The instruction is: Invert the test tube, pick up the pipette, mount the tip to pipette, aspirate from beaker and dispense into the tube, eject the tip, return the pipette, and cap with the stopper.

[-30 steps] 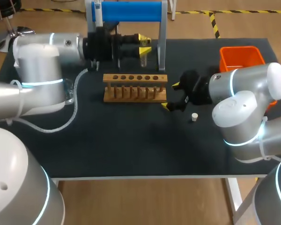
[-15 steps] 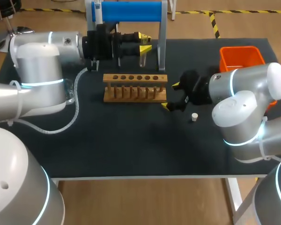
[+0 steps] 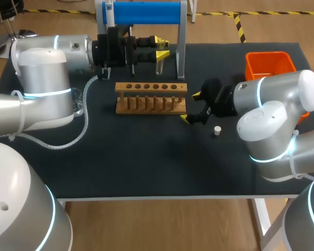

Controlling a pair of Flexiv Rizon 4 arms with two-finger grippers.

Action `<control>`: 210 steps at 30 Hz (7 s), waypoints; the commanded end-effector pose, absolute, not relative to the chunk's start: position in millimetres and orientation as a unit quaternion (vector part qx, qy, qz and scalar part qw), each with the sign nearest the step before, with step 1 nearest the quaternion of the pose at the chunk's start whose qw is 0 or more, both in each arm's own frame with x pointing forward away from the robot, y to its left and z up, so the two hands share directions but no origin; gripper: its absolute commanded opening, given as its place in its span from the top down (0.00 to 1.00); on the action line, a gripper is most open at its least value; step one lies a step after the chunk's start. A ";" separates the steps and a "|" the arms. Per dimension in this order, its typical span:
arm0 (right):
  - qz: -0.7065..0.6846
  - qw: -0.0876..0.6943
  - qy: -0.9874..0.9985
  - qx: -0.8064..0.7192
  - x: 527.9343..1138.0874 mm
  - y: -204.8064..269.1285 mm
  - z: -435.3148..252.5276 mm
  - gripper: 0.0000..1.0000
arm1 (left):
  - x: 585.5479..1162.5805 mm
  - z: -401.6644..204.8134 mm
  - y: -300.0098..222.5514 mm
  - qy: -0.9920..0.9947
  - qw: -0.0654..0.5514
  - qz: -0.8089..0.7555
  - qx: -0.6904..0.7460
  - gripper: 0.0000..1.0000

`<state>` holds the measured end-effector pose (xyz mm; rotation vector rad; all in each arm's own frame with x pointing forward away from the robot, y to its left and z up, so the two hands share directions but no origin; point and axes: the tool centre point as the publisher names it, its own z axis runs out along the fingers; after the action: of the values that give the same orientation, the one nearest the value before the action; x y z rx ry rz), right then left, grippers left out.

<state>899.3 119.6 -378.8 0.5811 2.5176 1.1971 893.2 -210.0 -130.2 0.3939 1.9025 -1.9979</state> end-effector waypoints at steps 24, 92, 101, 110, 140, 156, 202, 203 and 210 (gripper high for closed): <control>0.414 0.145 0.876 0.202 899.5 119.1 -377.4 0.00 | 906.6 -130.6 -217.3 0.702 0.101 -0.704 0.049 1.00; 0.414 0.145 0.876 0.202 899.5 119.1 -377.4 0.00 | 958.1 -182.8 -212.0 0.679 0.117 -0.724 -0.011 1.00; 0.414 0.145 0.876 0.202 899.5 119.1 -377.4 0.00 | 963.0 -193.0 -208.2 0.678 0.128 -0.724 -0.007 1.00; 0.414 0.145 0.876 0.202 899.5 119.1 -377.4 0.00 | 966.8 -202.4 -205.8 0.672 0.136 -0.728 -0.011 1.00; 0.414 0.145 0.876 0.202 899.5 119.1 -377.4 0.00 | 968.9 -220.6 -201.1 0.689 0.160 -0.706 -0.018 1.00; 0.414 0.145 0.876 0.202 899.5 119.1 -377.4 0.00 | 969.1 -217.4 -202.4 0.762 0.119 -0.636 0.000 1.00; 0.414 0.145 0.876 0.202 899.5 119.1 -377.4 0.00 | 977.0 -242.6 -202.0 0.739 0.143 -0.657 -0.054 1.00; 0.414 0.145 0.876 0.202 899.5 119.1 -377.4 0.00 | 977.3 -243.4 -202.0 0.738 0.143 -0.657 -0.054 1.00; 0.414 0.145 0.876 0.202 899.5 119.1 -377.4 0.00 | 978.6 -248.3 -202.6 0.737 0.143 -0.659 -0.053 1.00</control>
<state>899.5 119.9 -378.9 0.5821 2.5177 1.1965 976.4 -200.5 -245.0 -0.1560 2.1309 -1.8949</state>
